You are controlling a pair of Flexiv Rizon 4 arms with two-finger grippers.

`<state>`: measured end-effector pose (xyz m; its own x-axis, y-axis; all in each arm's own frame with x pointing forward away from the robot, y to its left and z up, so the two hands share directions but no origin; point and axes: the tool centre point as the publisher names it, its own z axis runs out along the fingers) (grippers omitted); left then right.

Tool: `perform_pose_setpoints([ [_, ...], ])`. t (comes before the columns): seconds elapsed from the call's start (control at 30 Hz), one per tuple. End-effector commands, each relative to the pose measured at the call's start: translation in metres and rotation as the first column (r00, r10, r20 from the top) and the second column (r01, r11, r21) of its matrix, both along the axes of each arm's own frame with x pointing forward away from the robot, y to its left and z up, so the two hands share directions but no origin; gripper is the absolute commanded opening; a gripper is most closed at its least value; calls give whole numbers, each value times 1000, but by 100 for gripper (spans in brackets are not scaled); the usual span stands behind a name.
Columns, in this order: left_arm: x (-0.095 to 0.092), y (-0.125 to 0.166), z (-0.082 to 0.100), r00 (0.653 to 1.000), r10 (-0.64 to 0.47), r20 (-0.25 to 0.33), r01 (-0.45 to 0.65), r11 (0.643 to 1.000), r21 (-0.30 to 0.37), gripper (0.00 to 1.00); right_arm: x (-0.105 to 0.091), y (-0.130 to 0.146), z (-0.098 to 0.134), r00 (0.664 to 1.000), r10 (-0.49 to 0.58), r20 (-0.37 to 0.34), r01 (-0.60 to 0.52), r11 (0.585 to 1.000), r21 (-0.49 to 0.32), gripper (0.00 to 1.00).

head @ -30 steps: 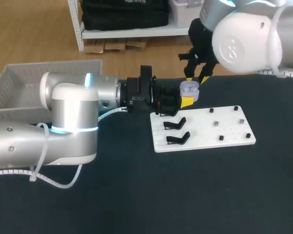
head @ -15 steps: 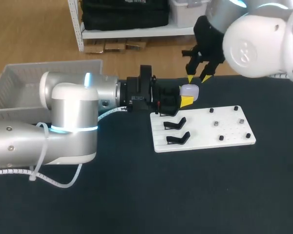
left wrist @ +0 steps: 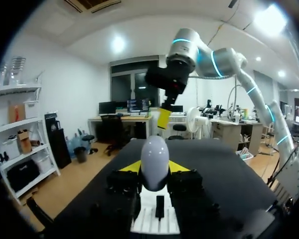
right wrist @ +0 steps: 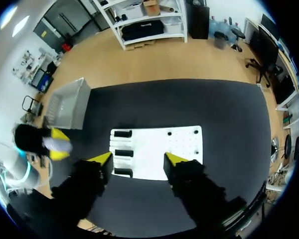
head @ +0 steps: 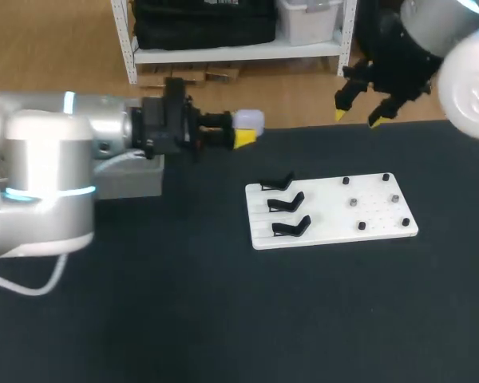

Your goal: Pick up each earbud case from the left stands, insert the matching earbuds, close the lid, and place the case in the box.

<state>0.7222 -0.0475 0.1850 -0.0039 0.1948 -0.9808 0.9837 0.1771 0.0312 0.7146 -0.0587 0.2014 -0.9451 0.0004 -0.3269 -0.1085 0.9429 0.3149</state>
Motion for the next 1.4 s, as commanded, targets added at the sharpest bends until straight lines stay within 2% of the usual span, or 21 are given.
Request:
perform_pose_setpoints([
  [0.03, -22, 91, 23, 988, 150, 30, -151, 987, 47, 0, -14, 0, -7, 994, -43, 103, 41, 999, 22, 83],
  [0.13, -13, 128, 20, 979, 202, 21, -203, 976, 74, 0, -17, 2, -10, 994, -50, 95, 48, 999, 25, 83],
  [0.17, -8, 141, 18, 977, 212, 19, -213, 976, 39, 0, -18, 3, -10, 994, -52, 94, 50, 998, 25, 84],
  [0.2, -4, 151, 16, 976, 216, 16, -216, 976, 32, 0, -20, 3, -10, 994, -54, 96, 52, 998, 25, 83],
  [0.27, 2, 170, 10, 969, 247, 11, -247, 967, 58, 0, -23, 5, -9, 992, -55, 110, 51, 998, 33, 84],
  [0.33, 11, 189, -3, 958, 287, -11, -284, 954, 90, 0, -26, 6, -9, 991, -54, 119, 49, 998, 42, 84],
  [0.43, 22, 212, -22, 945, 324, -34, -320, 943, 91, 0, -30, 9, -8, 990, -55, 130, 48, 997, 61, 84],
  [0.6, 36, 243, -55, 918, 394, -42, -388, 916, 103, 0, -36, 11, -6, 989, -67, 136, 57, 996, 72, 88],
  [0.8, 56, 260, -79, 906, 414, -85, -400, 905, 143, 0, -42, 14, -9, 990, -78, 120, 73, 996, 49, 89],
  [1.0, 83, 269, -88, 898, 430, -98, -409, 895, 178, 0, -45, 16, -11, 991, -79, 108, 77, 997, 29, 89],
  [1.13, 110, 278, -96, 892, 434, -126, -403, 890, 214, 0, -47, 18, -13, 992, -77, 95, 76, 997, 16, 88],
  [1.2, 121, 277, -99, 889, 437, -135, -403, 888, 220, 0, -47, 18, -14, 993, -74, 90, 74, 997, 4, 87],
  [1.27, 131, 280, -108, 880, 447, -162, -402, 881, 249, 0, -48, 19, -14, 993, -71, 91, 71, 997, 0, 87],
  [1.4, 144, 270, -113, 892, 417, -176, -366, 893, 261, 0, -50, 19, -11, 993, -71, 93, 71, 997, -5, 88],
])
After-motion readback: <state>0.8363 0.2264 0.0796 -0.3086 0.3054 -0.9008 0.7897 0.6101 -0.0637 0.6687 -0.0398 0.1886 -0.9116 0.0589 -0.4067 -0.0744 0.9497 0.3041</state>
